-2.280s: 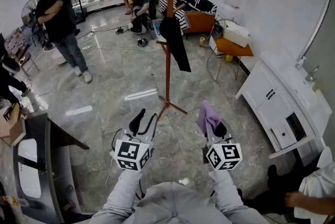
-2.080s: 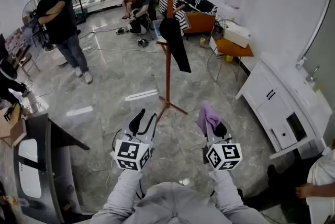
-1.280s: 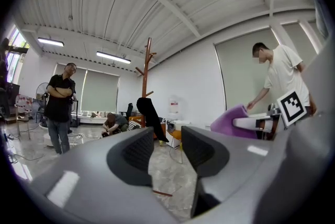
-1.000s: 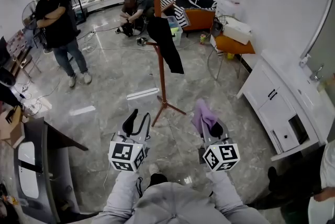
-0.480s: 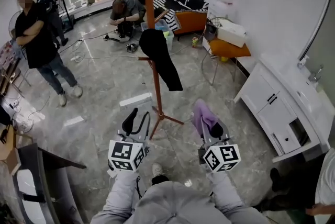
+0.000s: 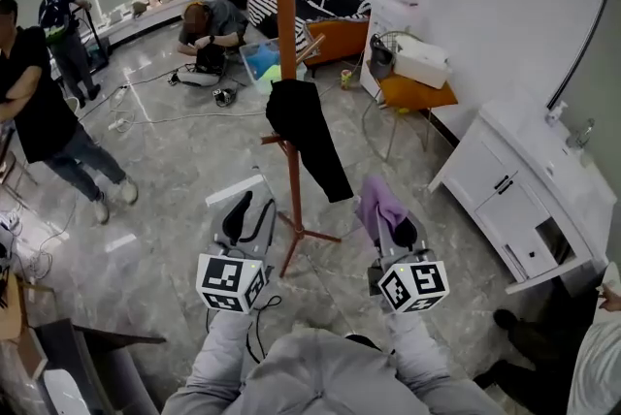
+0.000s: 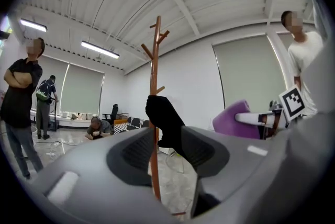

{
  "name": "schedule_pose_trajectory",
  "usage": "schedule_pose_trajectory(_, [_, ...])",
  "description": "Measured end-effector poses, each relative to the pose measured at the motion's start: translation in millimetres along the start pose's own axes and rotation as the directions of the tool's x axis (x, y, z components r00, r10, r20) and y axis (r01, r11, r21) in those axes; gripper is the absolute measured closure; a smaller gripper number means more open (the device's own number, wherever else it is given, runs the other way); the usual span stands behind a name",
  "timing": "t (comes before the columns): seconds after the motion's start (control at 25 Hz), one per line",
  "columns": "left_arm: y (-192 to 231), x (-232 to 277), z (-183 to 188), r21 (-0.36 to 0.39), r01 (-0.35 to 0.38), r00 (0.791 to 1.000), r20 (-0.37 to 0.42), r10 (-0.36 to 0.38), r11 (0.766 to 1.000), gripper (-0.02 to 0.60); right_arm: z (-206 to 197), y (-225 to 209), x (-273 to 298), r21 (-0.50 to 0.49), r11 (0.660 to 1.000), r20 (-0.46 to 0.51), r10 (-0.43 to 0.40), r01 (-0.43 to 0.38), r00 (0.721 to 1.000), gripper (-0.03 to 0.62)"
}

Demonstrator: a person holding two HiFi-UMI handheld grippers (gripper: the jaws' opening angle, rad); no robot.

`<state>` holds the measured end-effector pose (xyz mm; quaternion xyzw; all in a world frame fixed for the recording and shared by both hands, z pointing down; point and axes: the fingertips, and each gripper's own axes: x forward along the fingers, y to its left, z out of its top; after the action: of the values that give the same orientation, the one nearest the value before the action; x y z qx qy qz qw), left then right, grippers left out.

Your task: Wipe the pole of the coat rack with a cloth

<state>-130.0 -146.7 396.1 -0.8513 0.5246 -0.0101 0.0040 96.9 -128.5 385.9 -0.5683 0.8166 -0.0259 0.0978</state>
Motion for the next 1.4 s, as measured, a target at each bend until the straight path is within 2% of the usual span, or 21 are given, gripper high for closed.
schedule_pose_trajectory(0.16, [22.9, 13.3, 0.6, -0.003, 0.006, 1.000, 0.009, -0.006, 1.000, 0.410, 20.2, 4.9, 28.3, -0.042, 0.999, 0.045, -0.003, 0.005, 0.999, 0.514])
schedule_pose_trajectory(0.36, [42.0, 26.2, -3.7, -0.018, -0.002, 1.000, 0.011, 0.002, 1.000, 0.410, 48.5, 13.8, 67.2, -0.136, 0.991, 0.098, 0.032, -0.018, 0.995, 0.514])
schedule_pose_trajectory(0.52, [57.9, 29.7, -0.4, -0.020, -0.045, 0.999, 0.022, 0.045, 0.999, 0.410, 77.9, 22.3, 103.6, -0.219, 0.974, 0.152, 0.088, -0.054, 0.984, 0.514])
schedule_pose_trajectory(0.68, [73.5, 34.0, 2.4, -0.021, -0.112, 0.993, 0.029, 0.112, 0.993, 0.410, 121.5, 30.5, 145.6, -0.307, 0.948, 0.247, 0.159, -0.078, 0.956, 0.514])
schedule_pose_trajectory(0.84, [83.7, 39.6, 7.2, -0.016, -0.174, 0.984, 0.032, 0.174, 0.985, 0.410, 170.4, 44.3, 181.3, -0.429, 0.901, 0.332, 0.230, -0.070, 0.915, 0.514])
schedule_pose_trajectory(0.96, [89.0, 42.3, 10.3, -0.017, -0.214, 0.976, 0.038, 0.215, 0.977, 0.410, 189.1, 58.9, 207.1, -0.518, 0.852, 0.341, 0.286, -0.075, 0.895, 0.514])
schedule_pose_trajectory(1.16, [98.3, 34.6, 7.4, -0.019, -0.276, 0.960, 0.032, 0.277, 0.961, 0.410, 176.1, 89.6, 247.5, -0.655, 0.745, 0.217, 0.347, -0.128, 0.912, 0.514])
schedule_pose_trajectory(1.4, [106.5, 25.6, 8.7, -0.028, -0.334, 0.942, 0.037, 0.335, 0.942, 0.410, 157.0, 121.0, 272.0, -0.704, 0.676, 0.111, 0.406, -0.217, 0.907, 0.514])
